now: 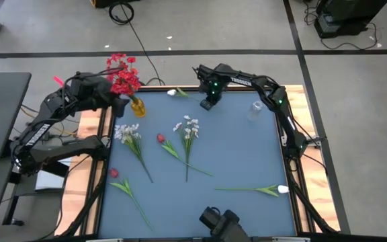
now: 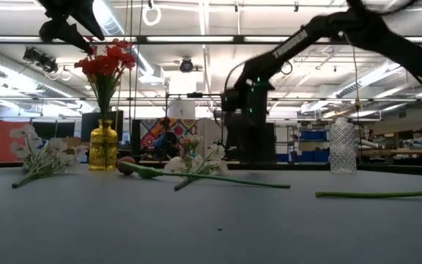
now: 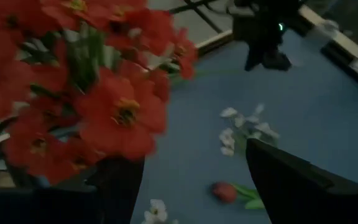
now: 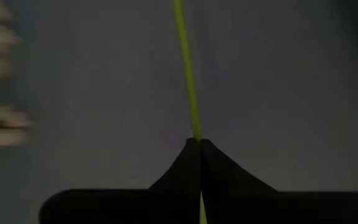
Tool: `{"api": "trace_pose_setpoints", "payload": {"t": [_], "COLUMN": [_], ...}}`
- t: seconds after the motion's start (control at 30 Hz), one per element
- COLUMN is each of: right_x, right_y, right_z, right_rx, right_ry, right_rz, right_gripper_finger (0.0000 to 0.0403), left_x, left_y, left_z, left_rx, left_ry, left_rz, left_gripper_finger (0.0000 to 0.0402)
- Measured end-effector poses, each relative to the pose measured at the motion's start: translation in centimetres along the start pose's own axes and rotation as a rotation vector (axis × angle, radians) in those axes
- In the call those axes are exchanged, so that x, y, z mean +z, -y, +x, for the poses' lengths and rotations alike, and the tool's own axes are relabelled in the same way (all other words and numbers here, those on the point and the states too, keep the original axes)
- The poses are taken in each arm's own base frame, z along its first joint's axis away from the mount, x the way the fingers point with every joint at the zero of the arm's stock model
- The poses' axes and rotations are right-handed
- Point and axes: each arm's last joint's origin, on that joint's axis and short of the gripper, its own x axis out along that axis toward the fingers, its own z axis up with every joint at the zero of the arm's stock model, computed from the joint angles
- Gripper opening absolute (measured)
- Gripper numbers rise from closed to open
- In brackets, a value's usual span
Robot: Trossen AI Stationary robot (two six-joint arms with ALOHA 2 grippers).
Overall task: Sort flowers into vase by color
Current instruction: Put the top white flowers into the yellow transparent flower vase
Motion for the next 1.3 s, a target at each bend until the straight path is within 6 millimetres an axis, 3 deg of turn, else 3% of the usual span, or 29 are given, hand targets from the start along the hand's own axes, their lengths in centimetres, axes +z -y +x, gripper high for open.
{"api": "trace_pose_setpoints", "payload": {"t": [0.3,0.53,0.8,0.97,1.13,1.3], "right_x": [-0.8,-3.7,-9.9,-13.3,-13.8,-12.3], "right_y": [-7.2,-13.5,-20.9,-24.6,-25.6,-24.0], "right_z": [-7.1,-9.6,-7.7,-5.2,-2.9,-2.4], "right_rx": [0.056,0.027,-0.169,-0.211,-0.220,-0.208], "right_ry": [0.290,0.340,0.132,0.087,0.207,0.233], "right_rz": [0.072,0.096,0.101,0.135,0.230,0.292], "right_gripper_finger": [0.0002,0.0001,0.0000,0.0007,0.0054,0.0109], "left_x": [-1.1,-2.1,-3.5,-4.1,-4.1,-4.0], "left_y": [0.0,0.2,-0.1,-0.1,0.0,0.0], "left_z": [-1.3,-2.6,-4.2,-5.0,-5.1,-4.4], "left_rx": [-0.091,-0.220,-0.258,-0.276,-0.329,-0.341], "left_ry": [-0.037,-0.048,-0.056,-0.028,-0.028,-0.014], "left_rz": [0.043,0.082,0.110,0.115,0.146,0.228], "left_gripper_finger": [0.0240,0.0231,0.0231,0.0231,0.0231,0.0231]}}
